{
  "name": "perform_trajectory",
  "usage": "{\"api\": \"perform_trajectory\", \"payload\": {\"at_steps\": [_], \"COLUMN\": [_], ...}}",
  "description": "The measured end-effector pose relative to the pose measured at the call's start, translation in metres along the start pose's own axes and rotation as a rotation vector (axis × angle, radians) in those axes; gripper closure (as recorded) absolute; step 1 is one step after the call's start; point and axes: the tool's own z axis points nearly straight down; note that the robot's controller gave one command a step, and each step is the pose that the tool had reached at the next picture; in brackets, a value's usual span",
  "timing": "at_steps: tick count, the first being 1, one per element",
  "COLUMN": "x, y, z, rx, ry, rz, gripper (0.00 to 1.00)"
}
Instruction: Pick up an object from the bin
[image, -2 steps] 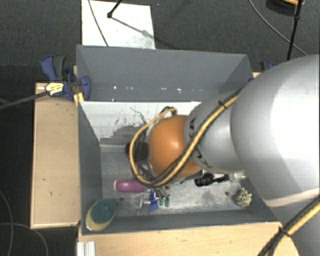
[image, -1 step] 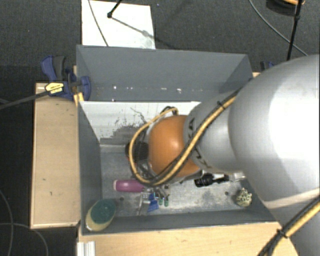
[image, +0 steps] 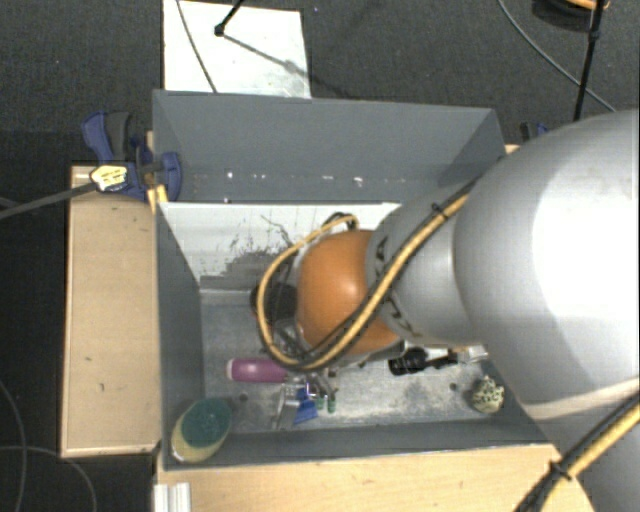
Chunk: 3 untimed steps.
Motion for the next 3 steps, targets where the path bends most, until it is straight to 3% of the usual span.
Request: {"api": "perform_trajectory", "payload": {"at_steps": [1,2,3], "x": [-0.0003,-0.0018,-0.0022], "y": [0.0001,-0.0001,-0.0003], "z": [-0.0001,-0.0020,-0.0052], "rx": [-0.002,-0.002,0.000], "ry": [-0.001,-0.005,-0.007], "rz": [0.010,0.012,0.018], "gripper": [0.00,1.00,1.00]}}
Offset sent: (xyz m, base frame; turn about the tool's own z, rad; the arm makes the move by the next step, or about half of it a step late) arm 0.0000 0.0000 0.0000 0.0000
